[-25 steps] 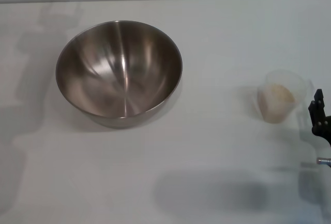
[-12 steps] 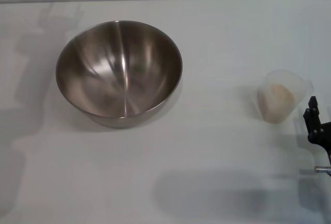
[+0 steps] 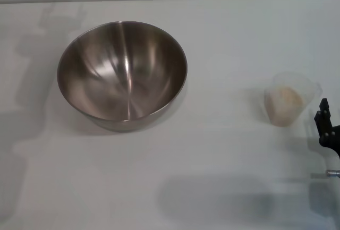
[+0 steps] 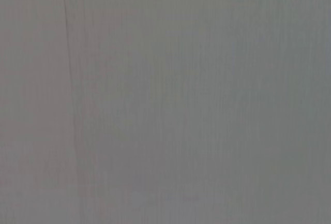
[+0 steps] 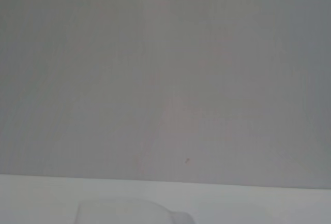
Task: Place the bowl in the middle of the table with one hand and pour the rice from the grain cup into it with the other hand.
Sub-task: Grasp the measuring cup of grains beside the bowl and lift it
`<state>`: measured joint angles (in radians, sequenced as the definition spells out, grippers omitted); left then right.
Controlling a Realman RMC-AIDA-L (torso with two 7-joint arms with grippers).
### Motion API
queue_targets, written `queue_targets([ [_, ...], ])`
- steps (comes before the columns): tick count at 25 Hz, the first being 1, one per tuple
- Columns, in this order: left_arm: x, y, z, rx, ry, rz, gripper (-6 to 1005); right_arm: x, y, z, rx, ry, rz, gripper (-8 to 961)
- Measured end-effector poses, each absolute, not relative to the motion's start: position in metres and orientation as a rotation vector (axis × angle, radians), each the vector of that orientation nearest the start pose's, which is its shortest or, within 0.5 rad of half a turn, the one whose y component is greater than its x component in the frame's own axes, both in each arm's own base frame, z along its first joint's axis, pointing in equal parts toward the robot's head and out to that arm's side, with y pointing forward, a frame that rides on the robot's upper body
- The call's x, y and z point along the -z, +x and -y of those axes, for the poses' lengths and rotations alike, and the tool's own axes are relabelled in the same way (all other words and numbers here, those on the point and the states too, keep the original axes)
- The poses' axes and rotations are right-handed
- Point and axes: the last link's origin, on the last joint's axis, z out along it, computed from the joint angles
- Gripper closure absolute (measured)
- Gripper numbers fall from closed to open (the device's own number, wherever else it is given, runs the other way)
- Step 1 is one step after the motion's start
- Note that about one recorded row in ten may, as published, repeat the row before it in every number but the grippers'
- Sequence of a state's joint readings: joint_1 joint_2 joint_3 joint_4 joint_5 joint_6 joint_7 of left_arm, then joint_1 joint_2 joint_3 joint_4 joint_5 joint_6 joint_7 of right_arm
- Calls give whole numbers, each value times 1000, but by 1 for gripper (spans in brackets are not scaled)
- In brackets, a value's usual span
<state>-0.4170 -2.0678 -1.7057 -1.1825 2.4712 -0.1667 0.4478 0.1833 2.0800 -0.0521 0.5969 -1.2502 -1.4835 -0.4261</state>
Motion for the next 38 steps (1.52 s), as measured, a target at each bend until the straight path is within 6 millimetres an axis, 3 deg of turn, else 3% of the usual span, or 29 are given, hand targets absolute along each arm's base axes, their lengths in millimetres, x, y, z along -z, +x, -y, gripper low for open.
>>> queue_targets([
  [38,-68,-193,-438,503,-1721,643,233,66,340,-210,-452,-1498,-598,312],
])
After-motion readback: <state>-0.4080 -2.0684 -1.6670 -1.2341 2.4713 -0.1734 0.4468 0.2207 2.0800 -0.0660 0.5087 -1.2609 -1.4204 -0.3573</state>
